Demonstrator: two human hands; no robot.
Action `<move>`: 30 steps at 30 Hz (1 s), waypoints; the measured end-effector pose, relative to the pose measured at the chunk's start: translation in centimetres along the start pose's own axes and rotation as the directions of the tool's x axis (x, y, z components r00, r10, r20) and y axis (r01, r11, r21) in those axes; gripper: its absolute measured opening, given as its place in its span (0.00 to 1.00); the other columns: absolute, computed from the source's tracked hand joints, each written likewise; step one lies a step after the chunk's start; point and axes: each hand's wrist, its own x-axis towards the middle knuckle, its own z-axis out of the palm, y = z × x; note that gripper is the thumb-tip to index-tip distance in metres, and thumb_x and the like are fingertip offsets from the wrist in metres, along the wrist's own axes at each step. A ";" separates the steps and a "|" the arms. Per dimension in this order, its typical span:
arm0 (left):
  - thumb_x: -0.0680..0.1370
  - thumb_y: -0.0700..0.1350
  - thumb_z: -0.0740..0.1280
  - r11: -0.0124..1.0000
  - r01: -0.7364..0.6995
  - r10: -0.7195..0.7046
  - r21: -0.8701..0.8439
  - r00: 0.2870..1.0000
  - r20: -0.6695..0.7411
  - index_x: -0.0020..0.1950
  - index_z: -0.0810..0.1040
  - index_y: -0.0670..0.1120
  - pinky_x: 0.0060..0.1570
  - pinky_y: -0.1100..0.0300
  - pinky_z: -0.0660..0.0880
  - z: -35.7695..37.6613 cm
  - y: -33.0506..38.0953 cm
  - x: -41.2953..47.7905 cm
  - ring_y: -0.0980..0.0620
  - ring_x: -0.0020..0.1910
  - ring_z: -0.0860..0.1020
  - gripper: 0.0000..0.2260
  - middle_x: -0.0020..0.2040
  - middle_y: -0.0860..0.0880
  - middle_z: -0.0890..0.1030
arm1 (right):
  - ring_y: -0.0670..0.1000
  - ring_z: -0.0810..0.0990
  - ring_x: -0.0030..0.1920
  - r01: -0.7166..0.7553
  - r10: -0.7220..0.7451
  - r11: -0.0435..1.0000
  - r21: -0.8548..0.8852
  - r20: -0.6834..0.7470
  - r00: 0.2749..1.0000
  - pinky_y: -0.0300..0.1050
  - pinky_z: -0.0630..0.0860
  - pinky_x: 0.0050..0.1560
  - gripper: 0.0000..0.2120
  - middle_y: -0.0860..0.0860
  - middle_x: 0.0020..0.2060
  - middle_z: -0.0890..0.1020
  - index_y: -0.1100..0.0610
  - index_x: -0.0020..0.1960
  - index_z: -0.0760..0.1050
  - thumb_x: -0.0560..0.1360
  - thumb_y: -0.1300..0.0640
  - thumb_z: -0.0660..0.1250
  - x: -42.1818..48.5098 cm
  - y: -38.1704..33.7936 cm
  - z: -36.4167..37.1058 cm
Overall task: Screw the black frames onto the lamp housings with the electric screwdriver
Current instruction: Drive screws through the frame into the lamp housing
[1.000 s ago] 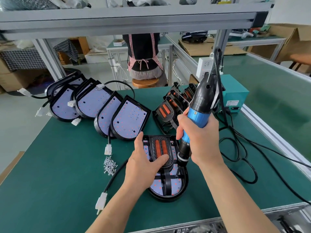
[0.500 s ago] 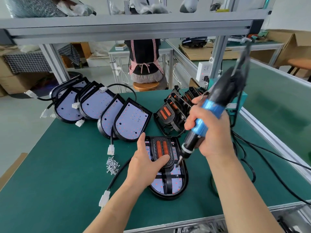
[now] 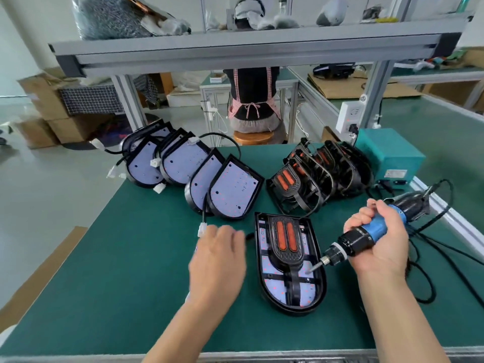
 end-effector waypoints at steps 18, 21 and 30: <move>0.75 0.37 0.67 0.991 0.090 -0.099 0.103 0.991 0.087 0.47 0.74 0.50 0.43 0.53 0.73 -2.4 -4.7 -0.7 0.47 0.41 0.76 0.07 0.42 0.52 0.76 | 0.41 0.70 0.30 -0.085 0.085 0.996 0.006 0.021 0.996 0.31 0.70 0.33 0.06 0.45 0.33 0.71 0.56 0.47 0.74 0.81 0.55 0.62 0.3 0.8 -1.6; 0.76 0.38 0.68 0.992 0.073 -0.083 0.103 0.992 0.098 0.45 0.75 0.49 0.45 0.52 0.75 -2.3 -4.9 -0.3 0.46 0.39 0.78 0.06 0.40 0.52 0.77 | 0.41 0.70 0.30 -0.088 0.087 0.996 0.004 0.019 0.996 0.31 0.70 0.34 0.06 0.45 0.33 0.71 0.56 0.47 0.74 0.81 0.55 0.63 0.4 0.8 -1.6; 0.79 0.38 0.59 0.946 -0.024 -0.017 0.324 0.992 0.122 0.44 0.73 0.46 0.43 0.52 0.75 -1.9 -5.3 0.3 0.44 0.42 0.75 0.07 0.42 0.50 0.74 | 0.41 0.71 0.30 -0.081 0.081 0.997 -0.002 0.021 0.997 0.31 0.72 0.34 0.06 0.45 0.34 0.72 0.56 0.47 0.74 0.81 0.55 0.63 0.1 0.8 -1.5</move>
